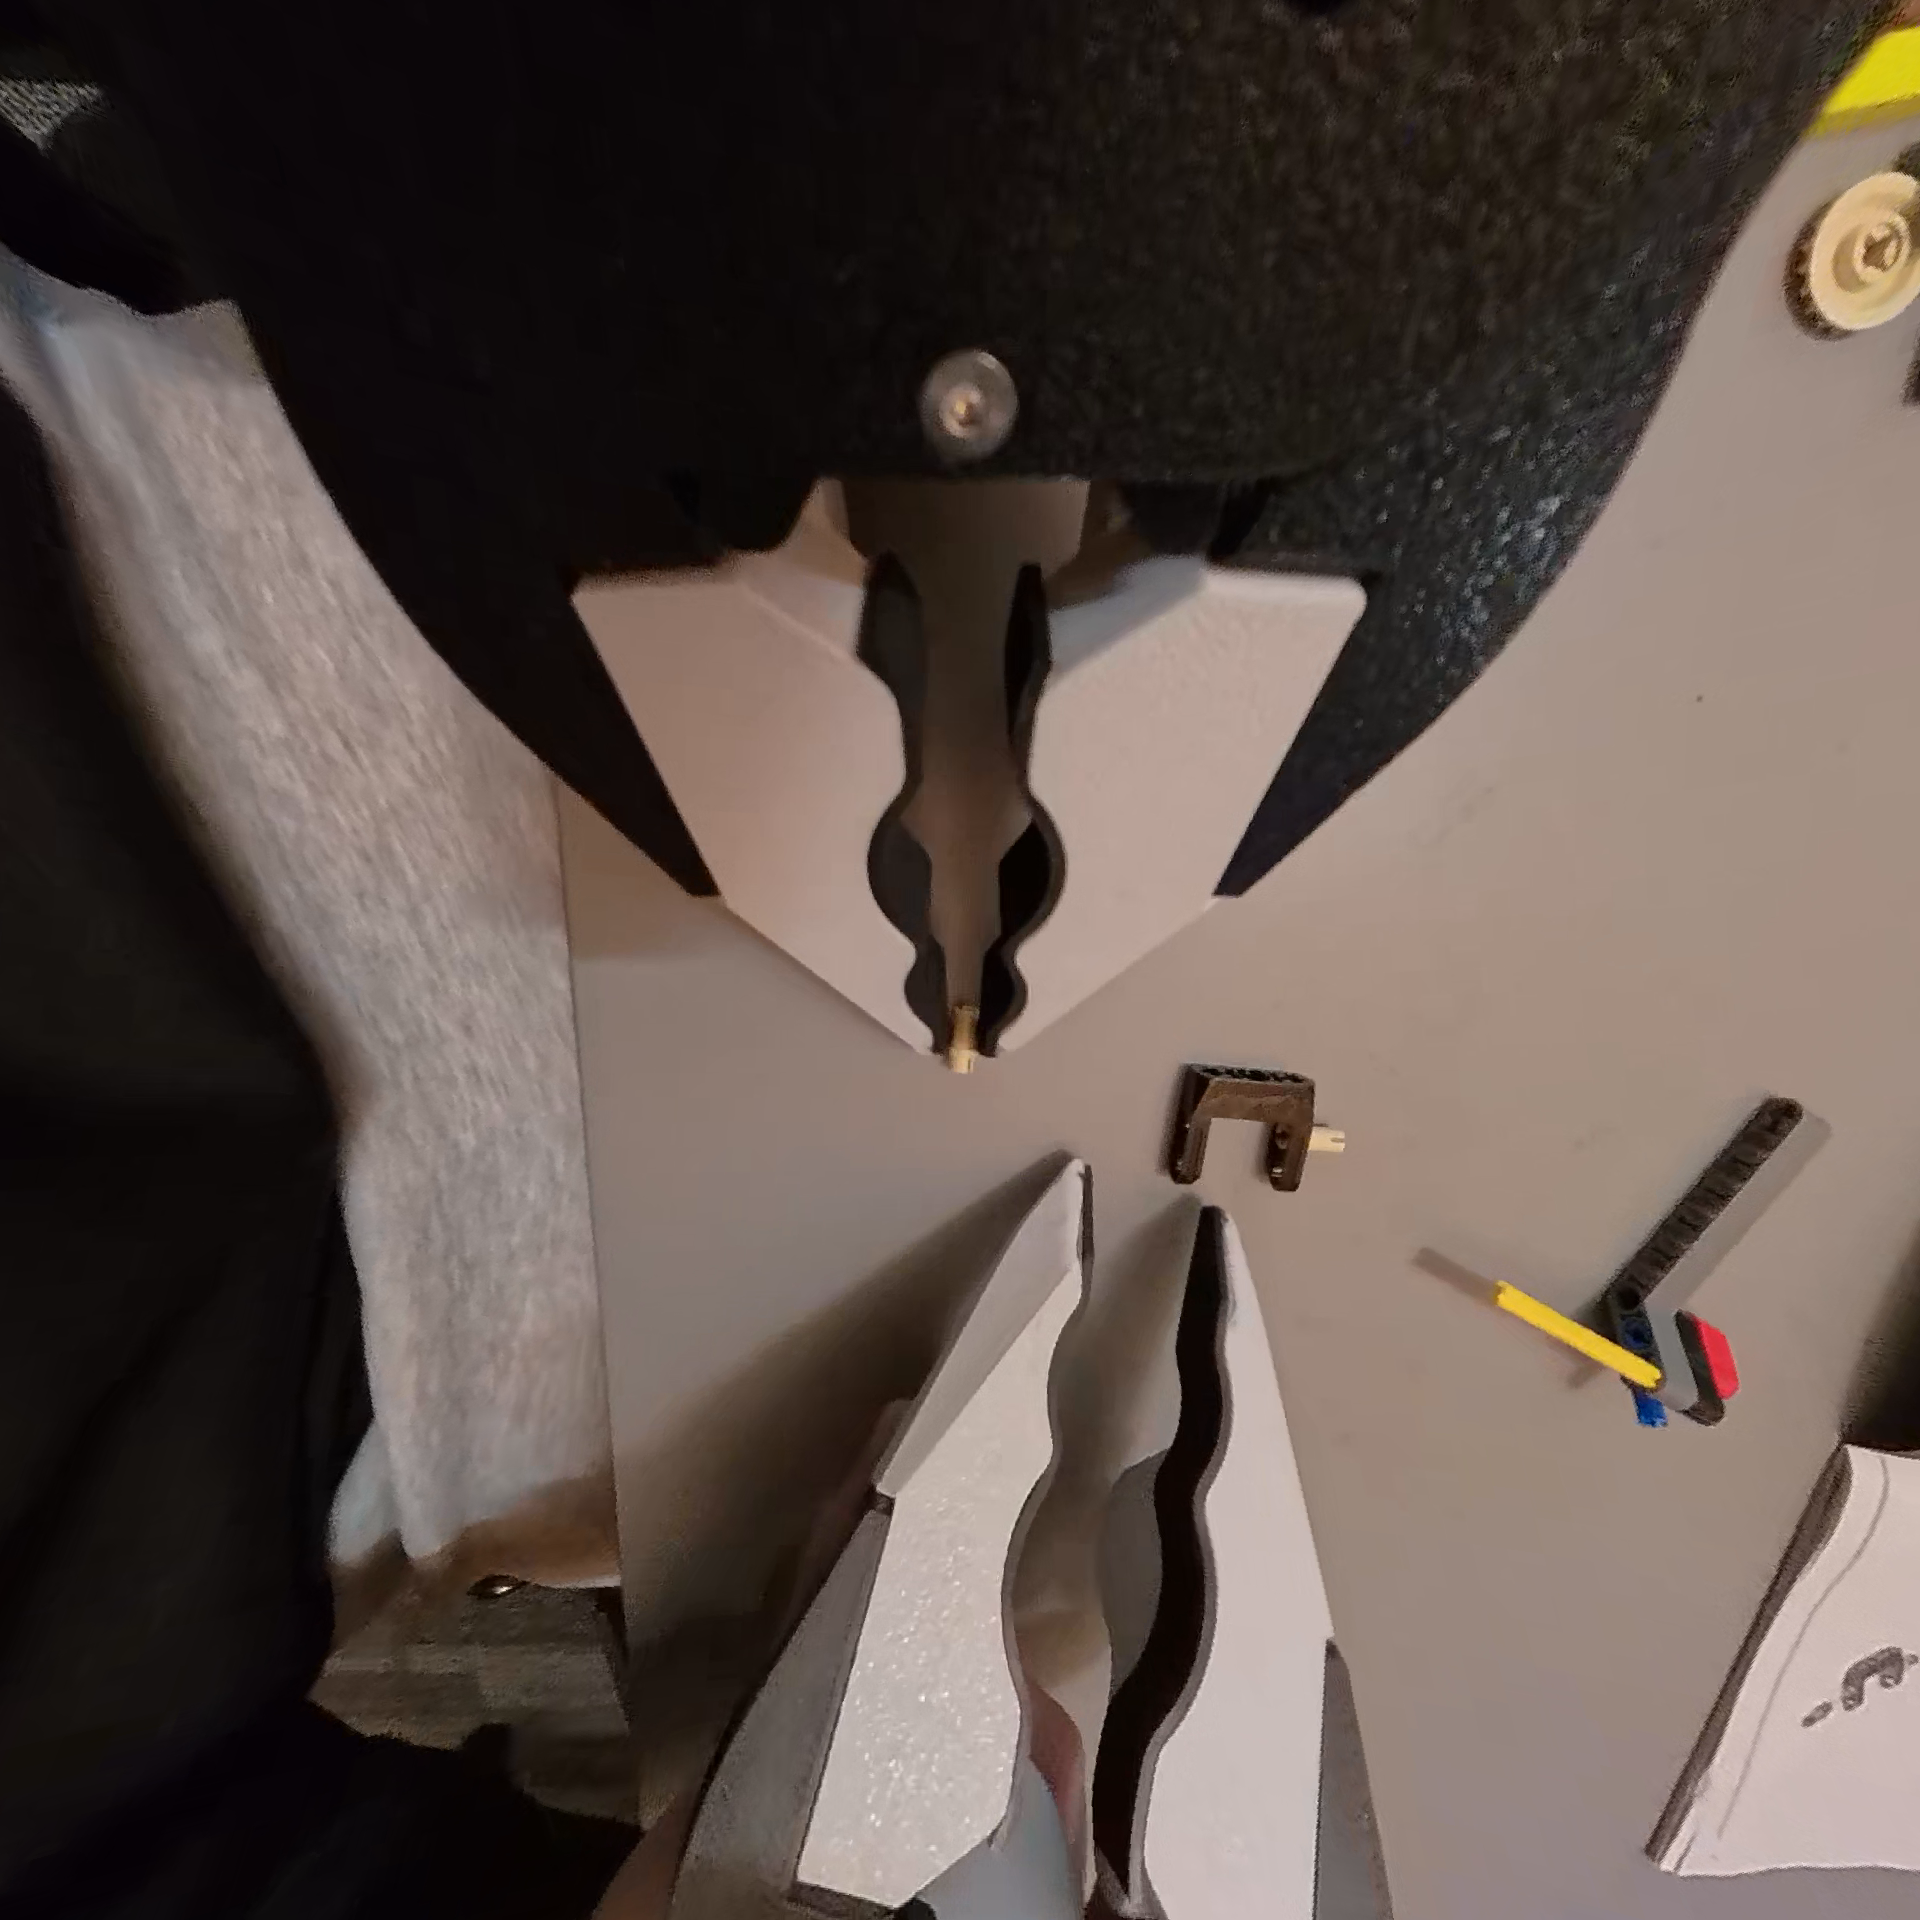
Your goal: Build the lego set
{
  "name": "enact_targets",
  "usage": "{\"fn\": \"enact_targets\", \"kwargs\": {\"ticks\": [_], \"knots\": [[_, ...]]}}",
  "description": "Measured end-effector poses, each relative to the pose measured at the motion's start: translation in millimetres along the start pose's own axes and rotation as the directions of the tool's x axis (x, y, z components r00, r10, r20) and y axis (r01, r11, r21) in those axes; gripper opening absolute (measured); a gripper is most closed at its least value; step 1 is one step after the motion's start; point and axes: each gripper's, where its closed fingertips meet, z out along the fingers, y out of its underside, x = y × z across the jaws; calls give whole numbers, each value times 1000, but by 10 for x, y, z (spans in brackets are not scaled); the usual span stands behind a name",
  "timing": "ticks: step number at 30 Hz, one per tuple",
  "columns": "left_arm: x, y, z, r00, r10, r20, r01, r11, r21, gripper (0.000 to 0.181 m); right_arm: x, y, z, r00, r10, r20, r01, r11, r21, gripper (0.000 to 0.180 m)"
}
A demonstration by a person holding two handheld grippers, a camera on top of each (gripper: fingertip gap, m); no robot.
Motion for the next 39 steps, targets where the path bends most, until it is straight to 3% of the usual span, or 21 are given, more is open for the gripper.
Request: {"fn": "enact_targets", "kwargs": {"ticks": [1,9,15,23,29,33,39], "knots": [[0,1,0,1000,-1,10,1,1000,0,3,1,-6,7,1000,-11,14,11,1000,2,23],[-23,33,-38,998,-45,50,45,999,0,9,1,-32,75,991,-63,114,64,998,0,20],[-14,36,-36,998,-47,42,47,999,-1,5,-46,-44,98,984,-94,154,95,996,1,2],[-71,28,-18,992,-96,82,97,995,-3,2,-12,-53,114,988,-96,121,97,995,0,2],[-328,18,13,882,-361,302,364,930,49,2,6,-74,146,993,13,115,-11,1000,-17,2],[-391,48,-15,804,-423,417,432,898,79,2,-15,-100,175,992,80,99,-78,997,-24,2],[-431,60,-27,752,-450,481,465,880,96,2,-4,-115,193,986,133,102,-131,991,-26,2]]}}
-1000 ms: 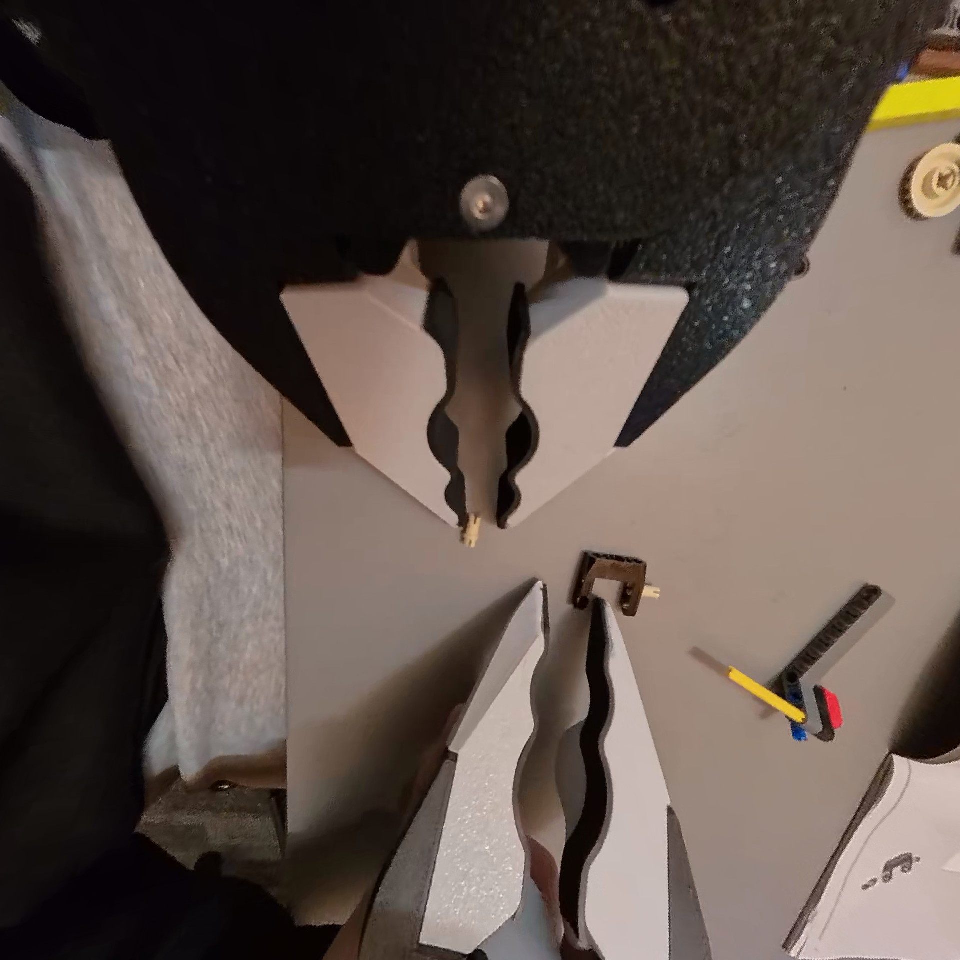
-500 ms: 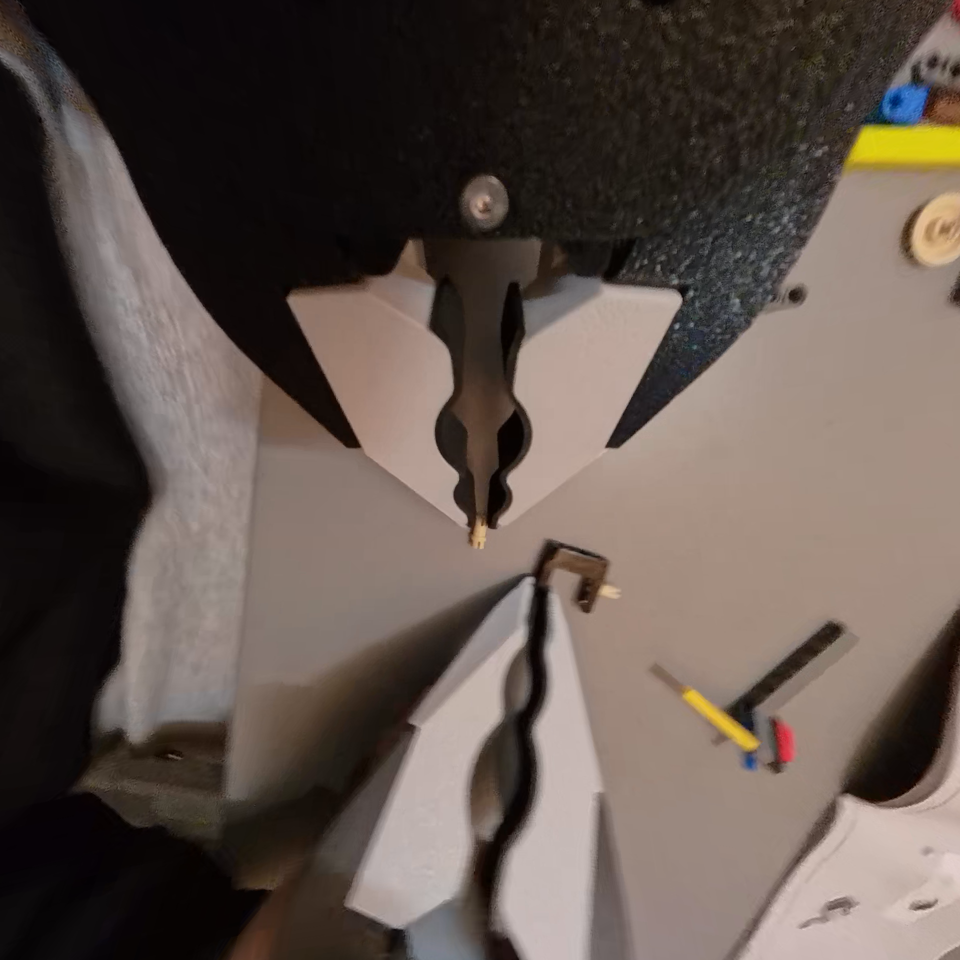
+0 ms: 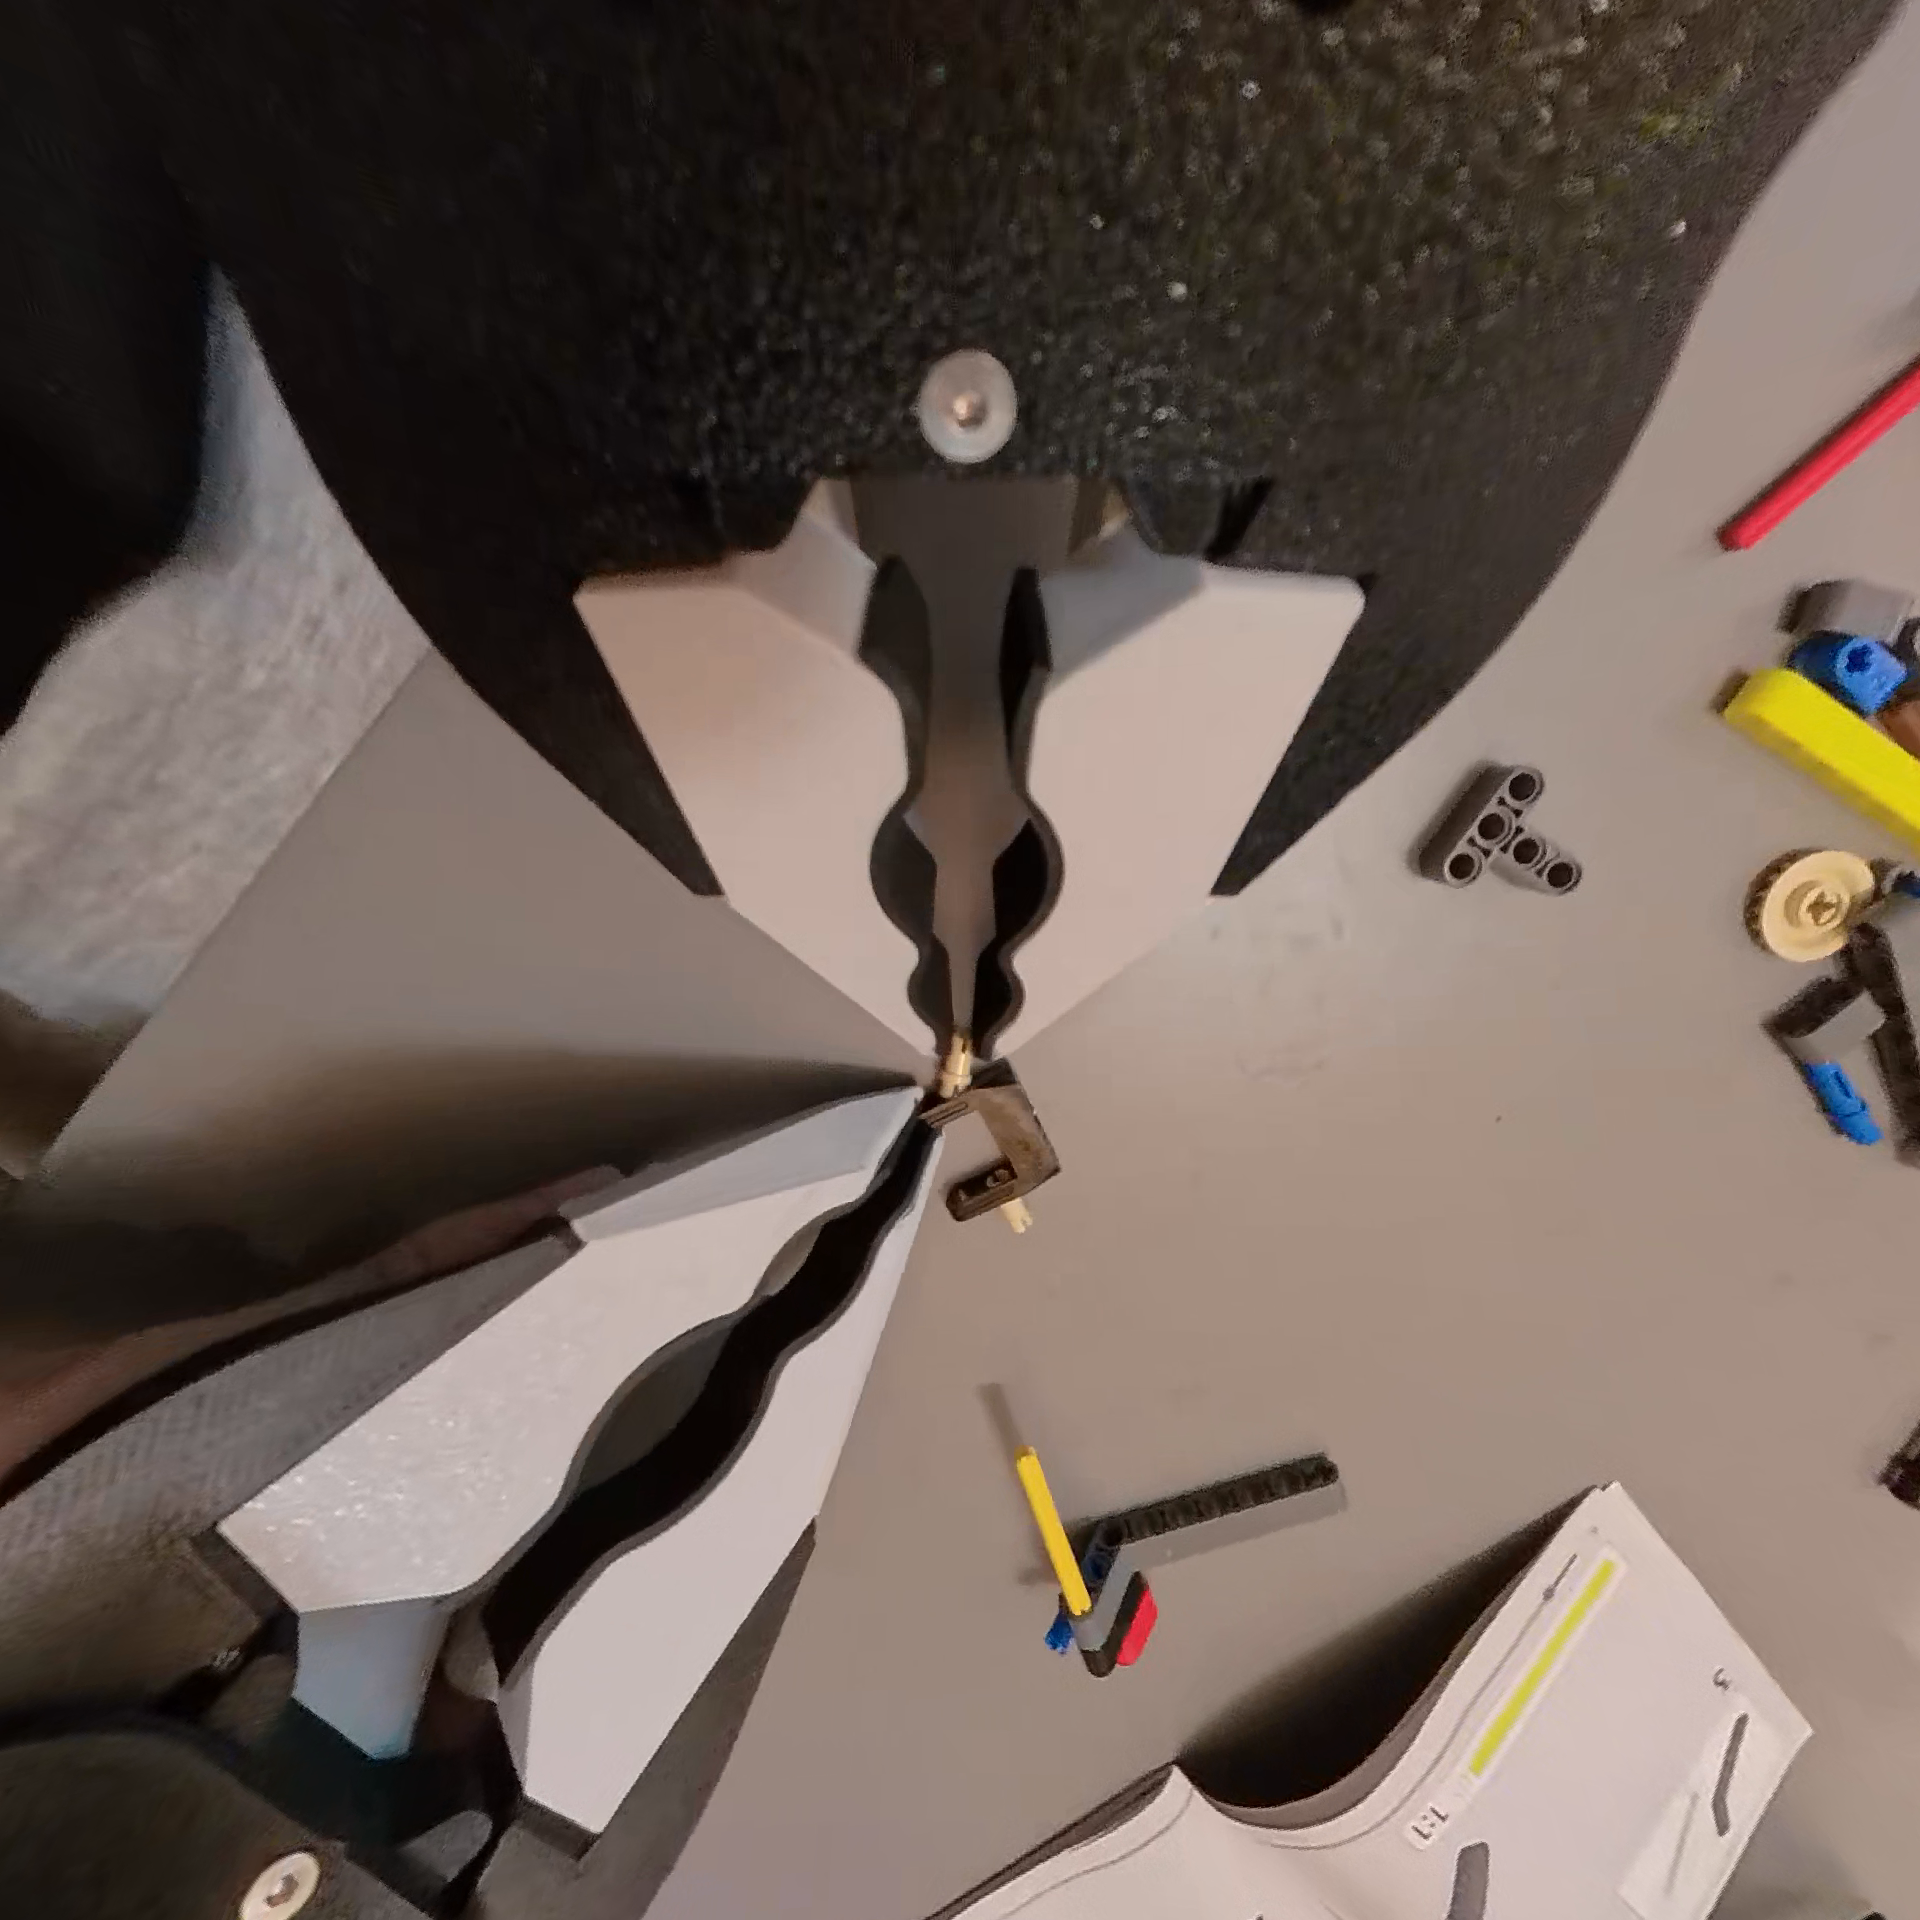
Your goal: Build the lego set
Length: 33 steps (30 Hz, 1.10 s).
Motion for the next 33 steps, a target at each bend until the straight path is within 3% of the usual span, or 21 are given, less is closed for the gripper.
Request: {"fn": "enact_targets", "kwargs": {"ticks": [11,16,21,28,30,33], "knots": [[-113,-53,52,994,65,84,-64,998,-7,2,91,-43,37,982,184,-33,-183,983,22,2],[-110,-66,62,979,-171,-109,171,985,-7,1,109,-49,40,978,196,-68,-195,980,30,2],[-133,-83,86,995,-96,-20,95,995,-6,1,169,-54,50,968,154,-199,-152,988,29,2],[-140,-108,77,905,-363,-221,368,930,-20,0,194,-71,60,927,-24,-375,17,1000,-22,2],[-149,-104,80,934,-301,-190,304,952,-13,1,196,-74,67,932,-23,-363,17,1000,-21,2],[-171,-100,96,992,-101,-80,101,995,-1,1,200,-71,67,959,97,-265,-97,995,14,2]]}}
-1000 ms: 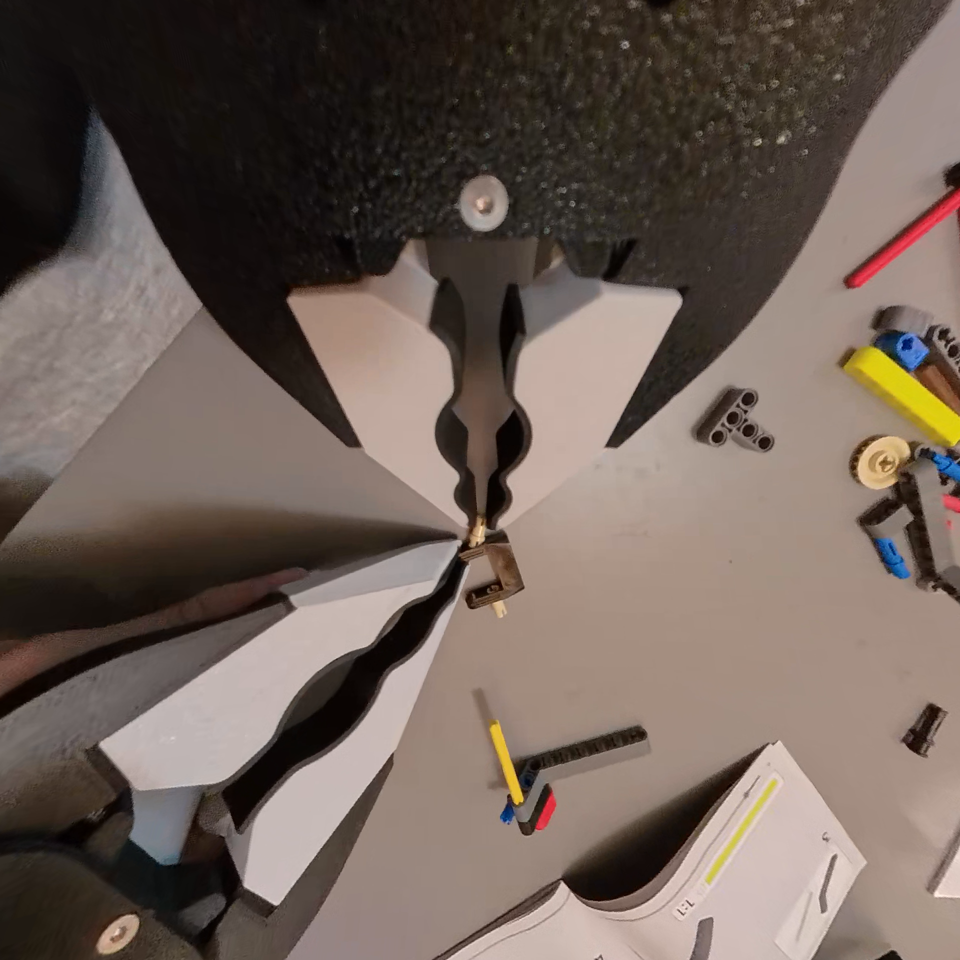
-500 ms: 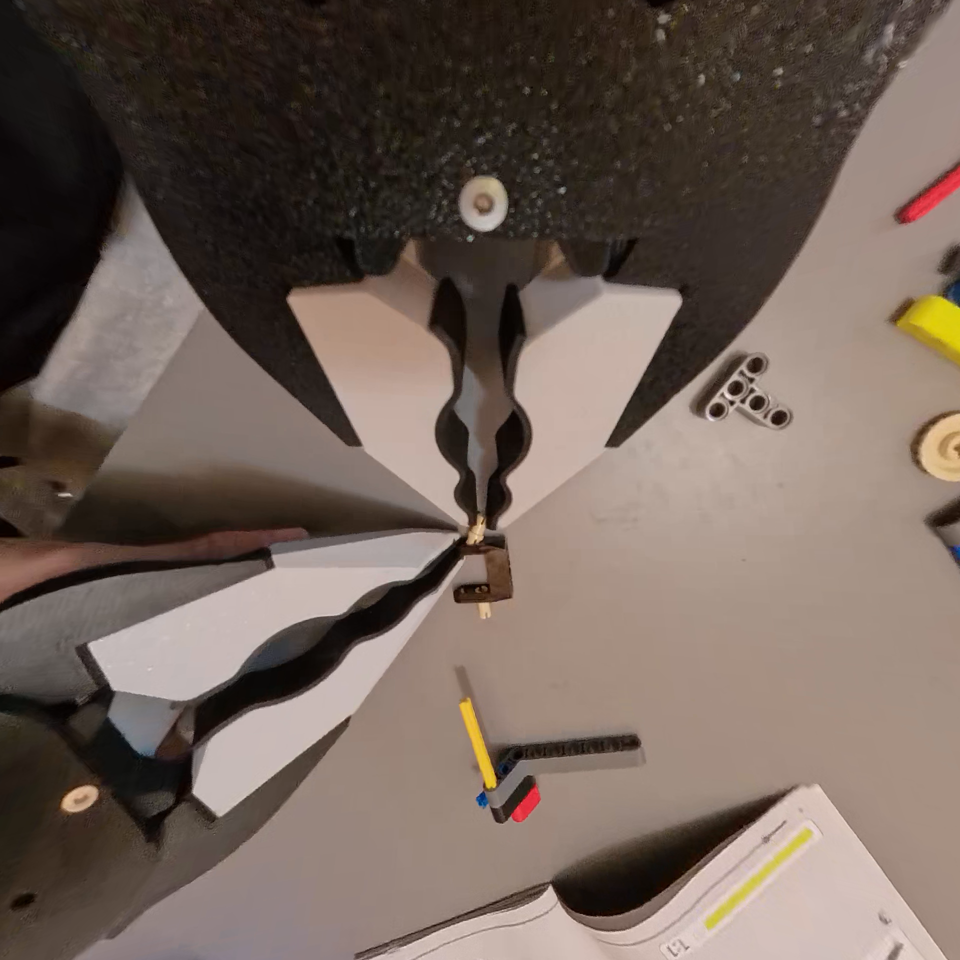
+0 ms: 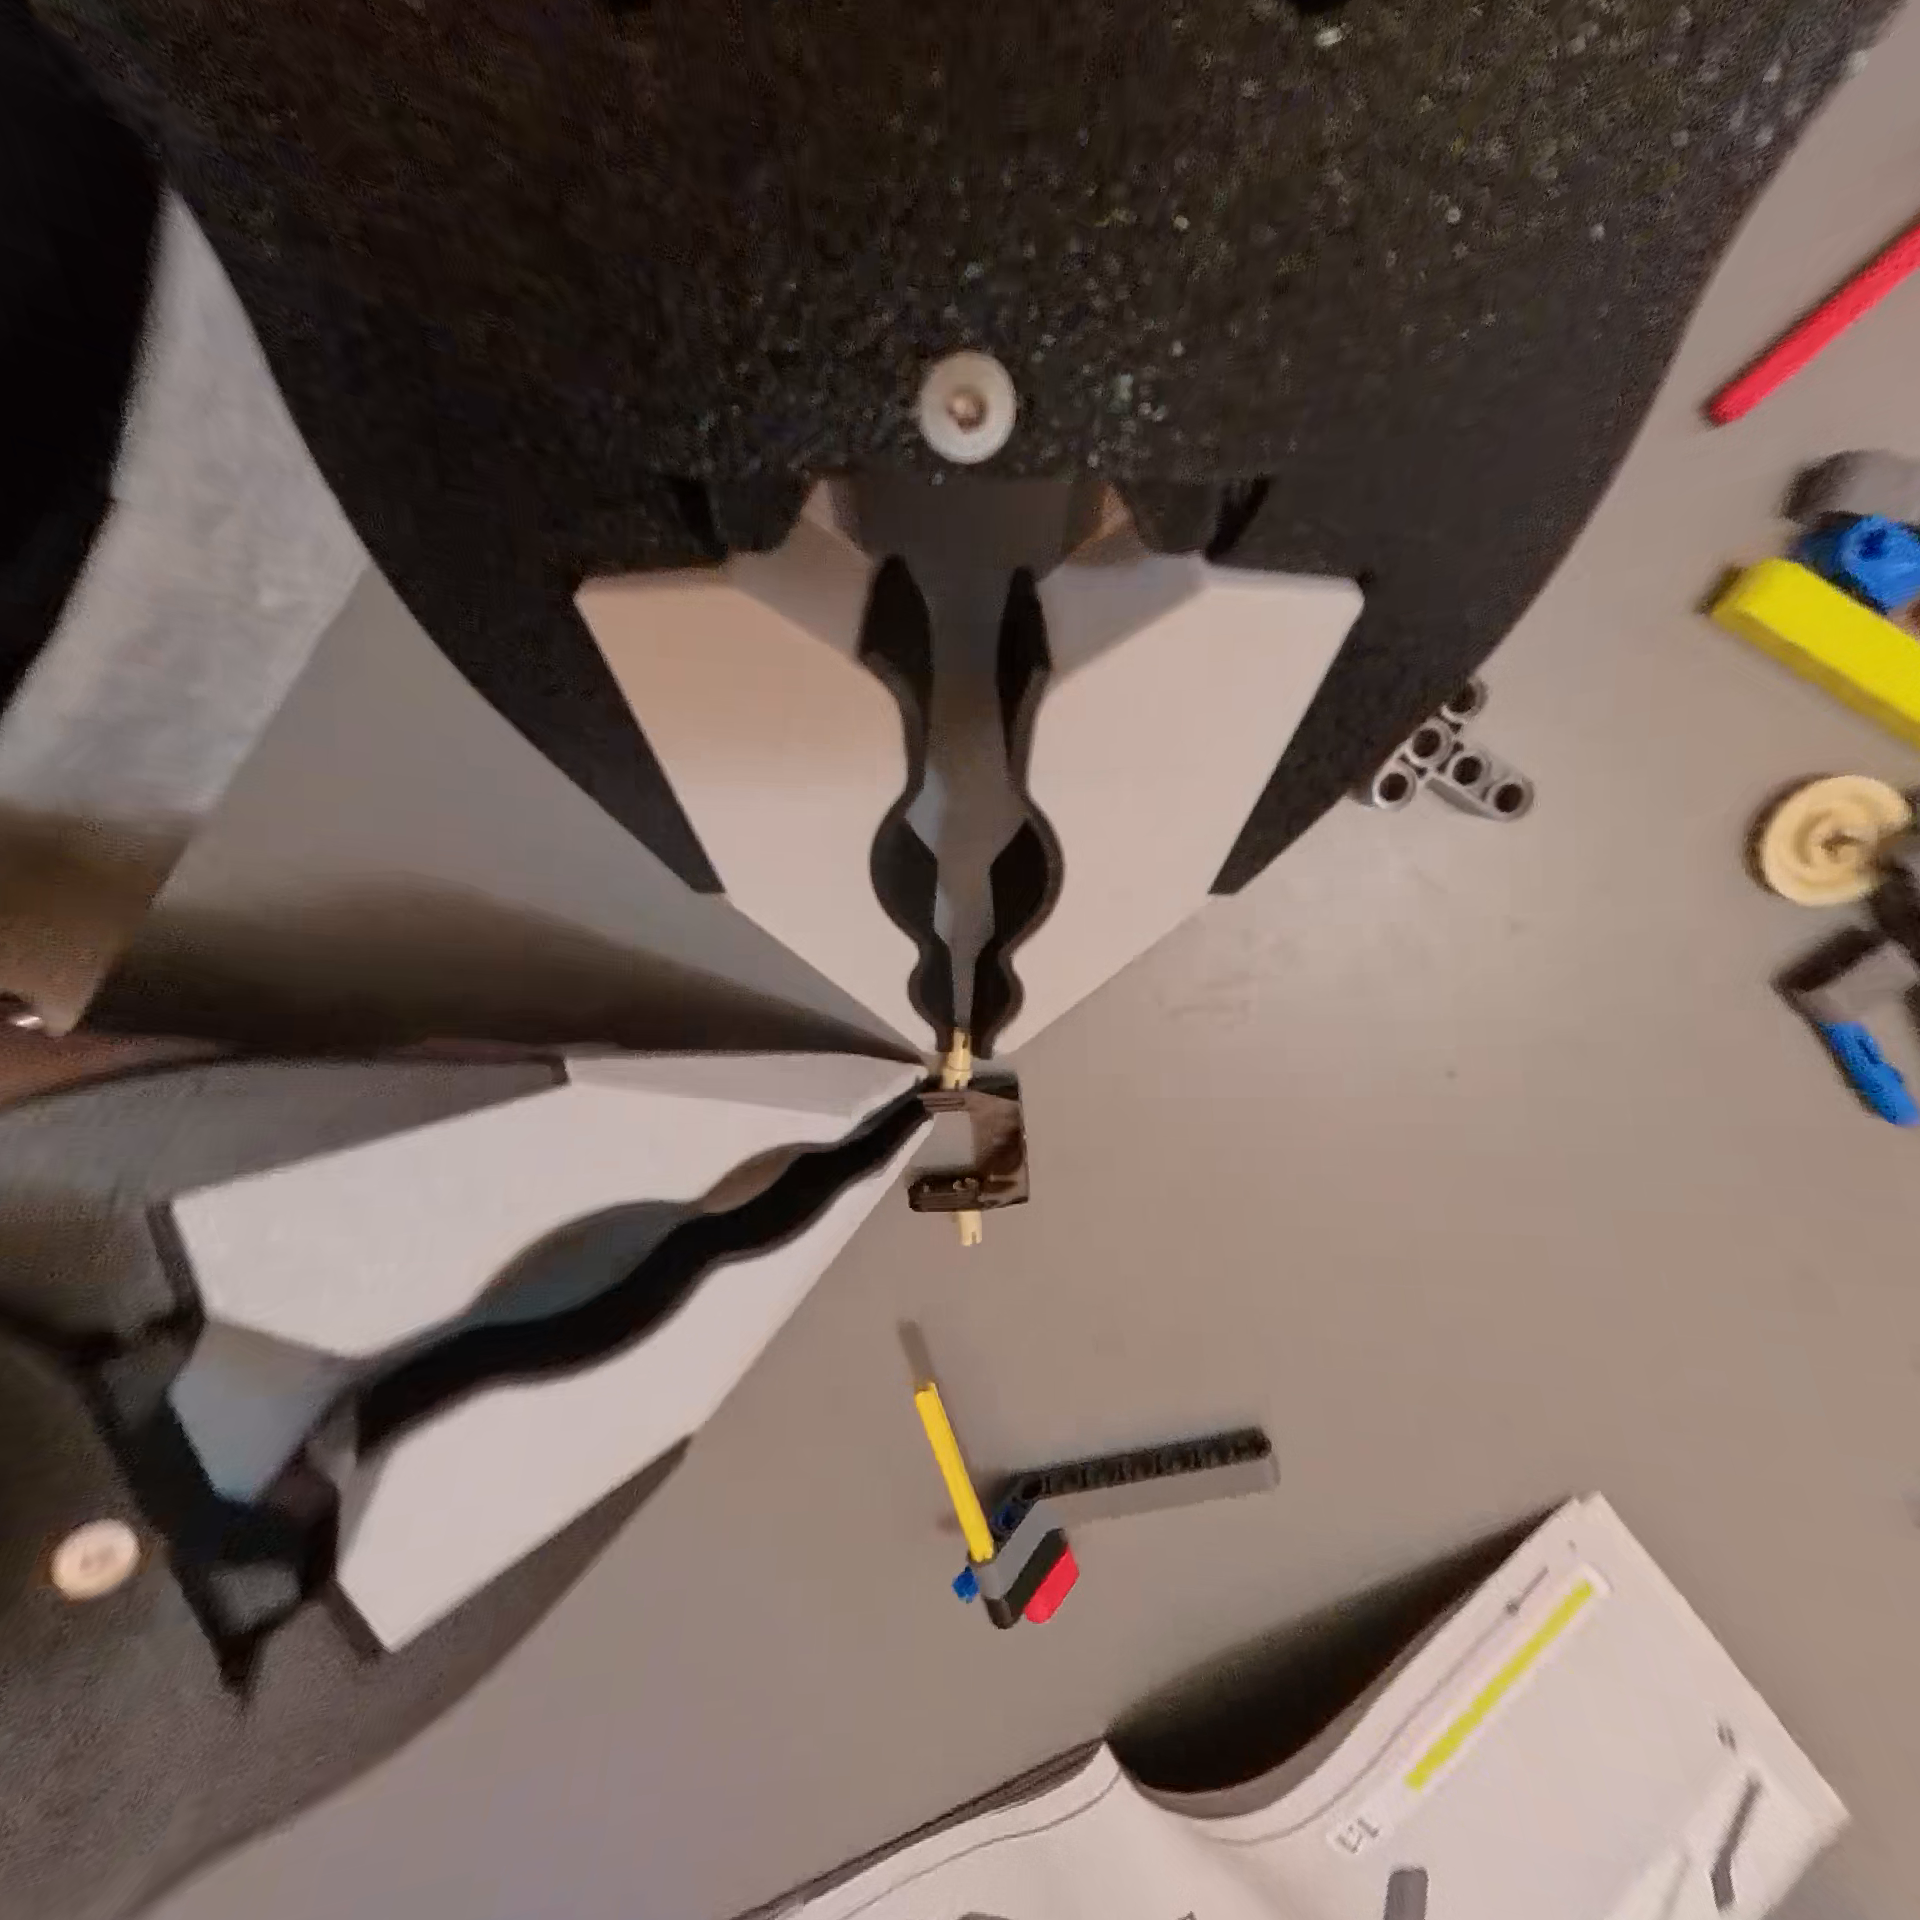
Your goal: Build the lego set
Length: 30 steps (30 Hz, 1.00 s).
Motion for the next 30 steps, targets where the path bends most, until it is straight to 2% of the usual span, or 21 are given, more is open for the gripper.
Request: {"fn": "enact_targets", "kwargs": {"ticks": [3,6,7,8,11,16,19,22,24,30], "knots": [[-28,-18,-1,988,145,60,-146,989,4,1,4,-8,2,993,98,63,-98,995,1,1],[-50,-18,9,942,318,109,-319,948,-7,1,8,-11,3,986,143,88,-143,990,0,1],[-54,-21,9,935,333,121,-335,942,-7,1,11,-12,2,984,150,92,-150,989,0,2],[-55,-17,7,944,307,121,-309,951,-6,2,12,-12,3,983,156,97,-157,988,0,2],[-26,-3,10,993,110,38,-110,994,-1,2,13,-14,5,982,164,89,-164,986,1,1],[-26,-10,3,999,8,-38,-8,1000,6,1,13,-22,12,978,200,60,-200,980,6,1],[-32,-17,-1,996,88,30,-88,996,10,1,15,-19,16,991,132,-20,-132,991,7,1],[-50,-14,2,954,275,123,-277,961,-5,1,17,-13,13,994,60,-96,-60,998,1,1],[-39,-4,-3,925,359,126,-361,933,-6,2,11,-14,11,994,52,-98,-52,999,1,2],[-20,43,-39,961,276,20,-276,961,6,4,-22,-4,0,996,47,-74,-47,999,2,2]]}}
